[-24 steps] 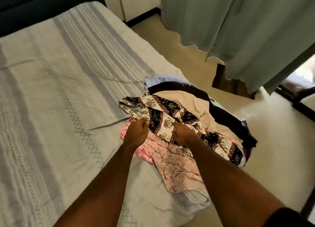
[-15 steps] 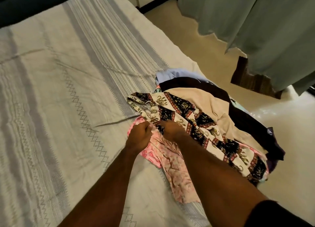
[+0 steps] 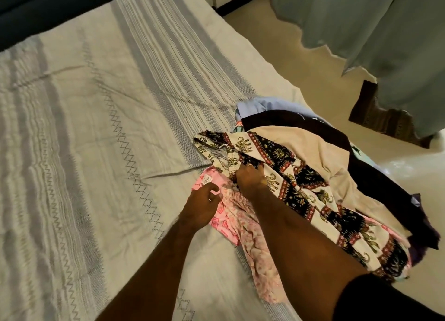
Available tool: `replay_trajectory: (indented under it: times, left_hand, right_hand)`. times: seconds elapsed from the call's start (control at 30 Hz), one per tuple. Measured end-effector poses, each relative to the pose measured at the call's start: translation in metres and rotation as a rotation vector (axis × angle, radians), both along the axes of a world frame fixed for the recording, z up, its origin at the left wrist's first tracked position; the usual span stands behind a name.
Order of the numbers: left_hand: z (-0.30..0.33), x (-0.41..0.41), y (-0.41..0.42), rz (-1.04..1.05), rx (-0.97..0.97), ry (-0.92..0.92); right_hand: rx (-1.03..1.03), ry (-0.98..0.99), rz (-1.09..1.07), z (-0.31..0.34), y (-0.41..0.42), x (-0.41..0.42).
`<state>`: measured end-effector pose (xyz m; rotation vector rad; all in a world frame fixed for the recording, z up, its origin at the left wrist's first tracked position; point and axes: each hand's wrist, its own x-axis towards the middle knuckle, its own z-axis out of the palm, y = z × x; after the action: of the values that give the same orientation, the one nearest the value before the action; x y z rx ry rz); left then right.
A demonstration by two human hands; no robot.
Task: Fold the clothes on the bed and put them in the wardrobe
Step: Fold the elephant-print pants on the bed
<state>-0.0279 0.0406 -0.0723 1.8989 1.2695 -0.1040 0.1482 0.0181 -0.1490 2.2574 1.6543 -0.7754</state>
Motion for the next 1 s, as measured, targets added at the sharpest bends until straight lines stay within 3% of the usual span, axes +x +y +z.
replay_trajectory:
  times: [0.23,0.37,0.47,0.6,0.73,0.93,1.0]
  left_hand:
    - [0.005,0.011,-0.007,-0.109,0.021,-0.009]
    - [0.005,0.013,-0.008,-0.11,0.038,-0.036]
    - [0.006,0.01,-0.011,-0.123,0.036,-0.053]
    - [0.015,0.007,-0.019,-0.139,-0.021,-0.072]
    - [0.026,0.005,-0.025,-0.128,0.001,-0.122]
    - [0.069,0.007,-0.019,-0.185,0.162,-0.298]
    - [0.098,0.004,-0.017,-0.163,0.107,-0.399]
  right_hand:
    - [-0.055,0.041,-0.047,-0.003,-0.014,-0.002]
    - [0.215,0.278,-0.427,0.0,-0.023,-0.003]
    - [0.409,0.626,-0.862,0.017,-0.032,-0.005]
    - [0.317,0.905,-1.102,0.037,-0.05,-0.012]
    - [0.268,1.214,-1.049,0.081,-0.073,-0.017]
    - [0.384,1.239,-0.809,0.15,-0.102,-0.013]
    - [0.448,1.128,-0.682,0.17,-0.112,-0.011]
